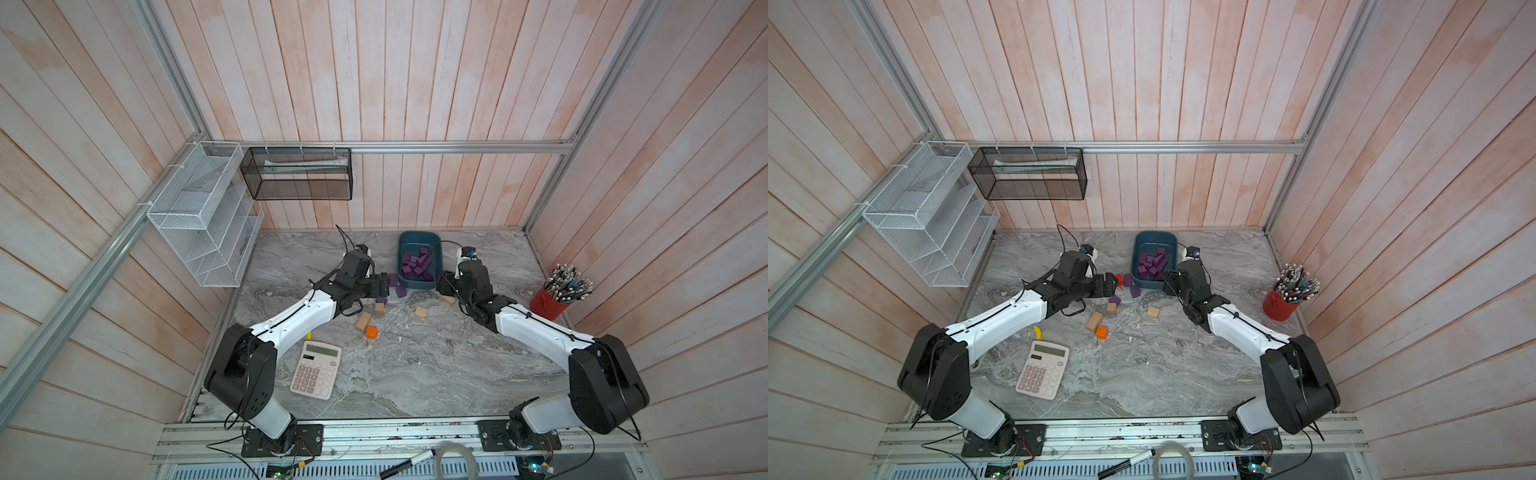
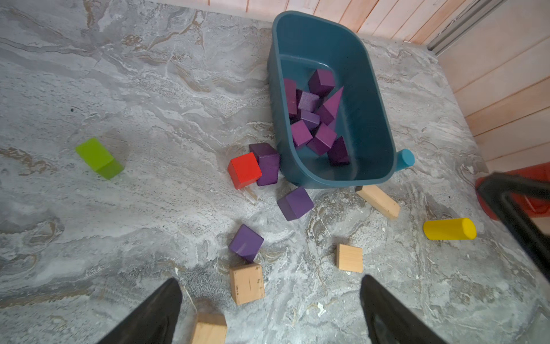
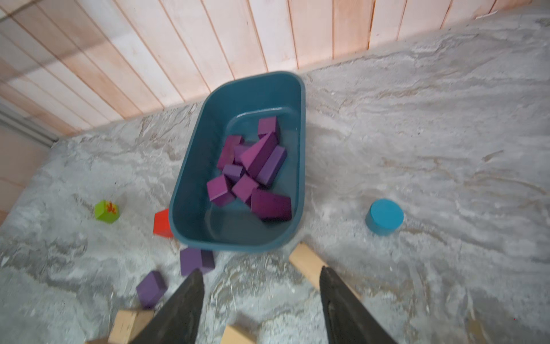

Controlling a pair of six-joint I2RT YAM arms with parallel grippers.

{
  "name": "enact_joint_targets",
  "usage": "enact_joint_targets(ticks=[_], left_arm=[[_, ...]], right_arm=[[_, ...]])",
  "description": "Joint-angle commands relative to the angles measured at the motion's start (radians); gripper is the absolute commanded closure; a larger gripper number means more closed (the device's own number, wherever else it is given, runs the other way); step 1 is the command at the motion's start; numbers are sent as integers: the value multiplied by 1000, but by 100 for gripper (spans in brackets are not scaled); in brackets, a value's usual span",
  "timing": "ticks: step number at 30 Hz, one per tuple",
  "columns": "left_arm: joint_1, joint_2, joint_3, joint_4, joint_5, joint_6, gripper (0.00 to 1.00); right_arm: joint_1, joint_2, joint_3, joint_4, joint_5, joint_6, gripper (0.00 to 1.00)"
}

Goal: Pick purple bricks into the storage bin
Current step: Adjust the storage box at the center of the board.

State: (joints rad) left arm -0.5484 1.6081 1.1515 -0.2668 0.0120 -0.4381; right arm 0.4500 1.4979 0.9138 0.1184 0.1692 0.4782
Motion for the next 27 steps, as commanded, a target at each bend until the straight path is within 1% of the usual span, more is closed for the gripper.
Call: enact_joint_targets(ticks=[1, 5, 10, 18, 27], left_arm=[[2, 27, -12, 26, 13, 6, 6], [2, 42, -30, 34, 8, 15, 6], [3, 46, -46, 43, 7, 18, 6], [2, 35, -51, 40, 1, 30, 6], [3, 30, -31, 11, -35, 39, 6]], right_arm=[[-36, 97, 96, -95, -46, -31, 36], [-62, 222, 227, -158, -60, -58, 36], [-82, 352, 374, -267, 4, -106, 37], [-121, 484, 495, -353, 47, -173, 37], [-129, 577, 556, -385, 131, -214, 37]])
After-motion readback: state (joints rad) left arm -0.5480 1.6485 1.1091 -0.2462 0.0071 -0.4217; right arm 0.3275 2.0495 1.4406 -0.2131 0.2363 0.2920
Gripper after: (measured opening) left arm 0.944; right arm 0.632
